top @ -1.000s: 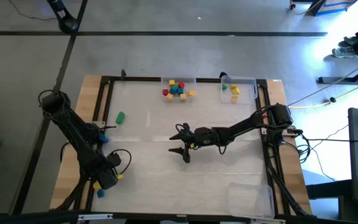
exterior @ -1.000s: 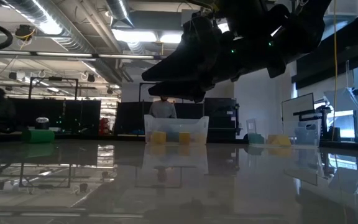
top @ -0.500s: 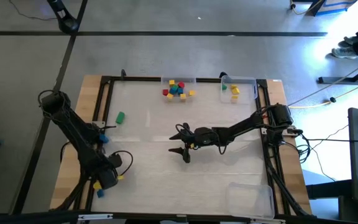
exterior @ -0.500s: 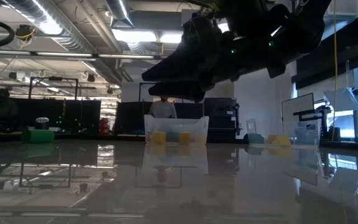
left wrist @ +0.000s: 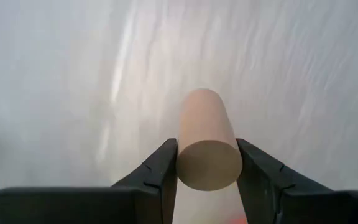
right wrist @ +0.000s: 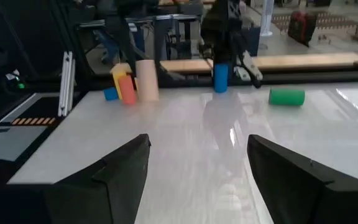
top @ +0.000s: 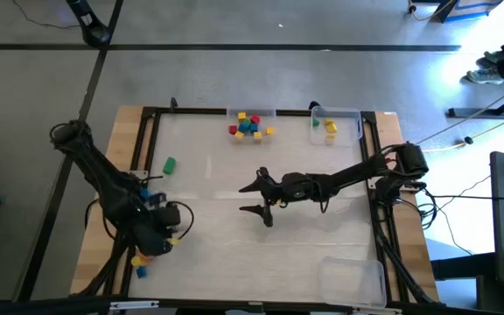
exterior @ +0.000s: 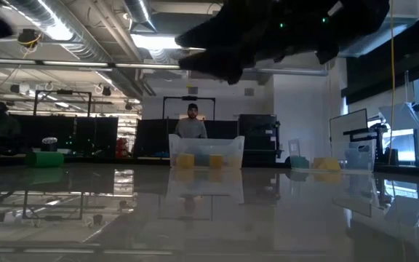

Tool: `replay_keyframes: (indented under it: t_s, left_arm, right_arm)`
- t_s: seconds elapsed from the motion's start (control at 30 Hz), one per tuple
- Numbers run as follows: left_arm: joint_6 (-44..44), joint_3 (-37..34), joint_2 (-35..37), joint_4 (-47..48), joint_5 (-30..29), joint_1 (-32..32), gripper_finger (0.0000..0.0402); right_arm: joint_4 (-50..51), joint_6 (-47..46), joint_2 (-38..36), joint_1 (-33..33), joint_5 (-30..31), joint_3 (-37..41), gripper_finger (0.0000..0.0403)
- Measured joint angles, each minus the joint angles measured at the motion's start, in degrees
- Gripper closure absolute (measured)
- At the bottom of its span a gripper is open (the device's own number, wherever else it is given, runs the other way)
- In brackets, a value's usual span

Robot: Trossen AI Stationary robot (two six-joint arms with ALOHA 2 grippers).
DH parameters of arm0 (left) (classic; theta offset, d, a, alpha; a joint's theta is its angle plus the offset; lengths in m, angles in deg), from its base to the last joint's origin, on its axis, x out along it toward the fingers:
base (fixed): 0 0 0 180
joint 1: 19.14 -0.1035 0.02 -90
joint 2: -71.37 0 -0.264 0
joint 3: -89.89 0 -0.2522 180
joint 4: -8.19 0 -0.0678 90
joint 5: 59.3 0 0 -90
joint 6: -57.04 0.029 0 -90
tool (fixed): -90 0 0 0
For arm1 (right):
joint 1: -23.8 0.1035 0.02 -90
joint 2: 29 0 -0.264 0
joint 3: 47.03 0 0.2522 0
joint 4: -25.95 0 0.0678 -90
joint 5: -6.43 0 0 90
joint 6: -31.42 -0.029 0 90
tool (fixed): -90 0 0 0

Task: Sort blocks by size
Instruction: Put the cylinder brown block into the bottom right transparent bin

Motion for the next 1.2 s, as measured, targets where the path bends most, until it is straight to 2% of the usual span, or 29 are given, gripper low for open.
replay_keyframes:
  t_s: [0.23, 0.37, 0.47, 0.57, 0.83, 1.1, 1.2]
  left_arm:
    - [13.3, 0.0, 6.3, -6.7, -23.5, -1.3, 0.0285]
    - [20.4, 0.0, 7.6, -11.1, -33.2, -1.3, 0.0285]
    - [26.7, 0.0, 7.6, -16.4, -37.9, -1.3, 0.0283]
    - [32.6, 0.0, 7.2, -23.0, -39.8, -1.6, 0.0284]
    - [45.6, 0.0, 4.6, -38.0, -39.8, -4.1, 0.0283]
    - [48.2, 0.0, 2.6, -43.9, -39.8, -9.2, 0.0284]
    - [50.5, 0.0, 1.9, -46.8, -37.9, -11.3, 0.0285]
  right_arm:
    - [-5.1, 2.0, -0.7, 0.0, 0.0, 0.0, 0.0133]
    - [-7.9, 2.1, -0.6, 0.0, 0.0, 0.0, 0.0133]
    - [-12.2, 2.1, -0.6, 0.0, 0.0, 0.0, 0.0133]
    - [-15.0, 2.4, -0.6, 0.0, 0.0, 0.0, 0.0133]
    - [-18.1, 2.8, -0.6, 0.0, 0.0, 0.0, 0.0133]
    - [-18.4, 3.7, -0.6, 0.0, -1.5, 0.0, 0.0133]
    - [-19.3, 4.3, -0.6, 0.0, -1.5, 0.0, 0.0133]
